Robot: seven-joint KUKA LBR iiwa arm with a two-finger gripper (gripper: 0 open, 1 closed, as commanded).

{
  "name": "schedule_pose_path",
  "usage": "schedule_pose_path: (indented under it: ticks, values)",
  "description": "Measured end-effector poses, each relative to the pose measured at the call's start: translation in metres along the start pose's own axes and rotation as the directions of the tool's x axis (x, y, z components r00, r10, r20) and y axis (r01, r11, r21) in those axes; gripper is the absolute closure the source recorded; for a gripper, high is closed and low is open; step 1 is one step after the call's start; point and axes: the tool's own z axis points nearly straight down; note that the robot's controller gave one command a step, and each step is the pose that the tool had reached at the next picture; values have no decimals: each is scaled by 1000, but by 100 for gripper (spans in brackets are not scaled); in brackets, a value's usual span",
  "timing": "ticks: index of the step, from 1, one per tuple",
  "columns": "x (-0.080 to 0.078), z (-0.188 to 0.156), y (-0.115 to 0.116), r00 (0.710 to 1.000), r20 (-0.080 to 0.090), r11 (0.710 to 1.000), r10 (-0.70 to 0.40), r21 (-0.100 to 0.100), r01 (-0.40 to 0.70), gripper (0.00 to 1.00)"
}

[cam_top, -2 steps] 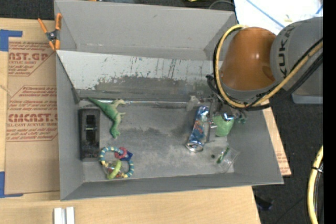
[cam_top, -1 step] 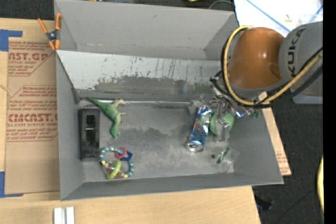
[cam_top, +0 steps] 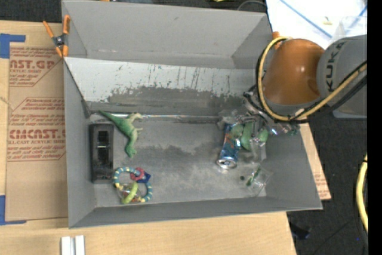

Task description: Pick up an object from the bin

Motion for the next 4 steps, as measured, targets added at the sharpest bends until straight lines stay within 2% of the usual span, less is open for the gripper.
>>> schedule_pose_path:
  ticks: [1,2,3,4]
  values:
    - [26,-1,10,938,-1,938,-346,6,346,100]
    - [26,-1,10,938,-1,938,-346,5,346,100]
    - [28,-21,13,938,-4,938,-346,-2,346,100]
    - [25,-48,11,938,1,938,-345,7,345,100]
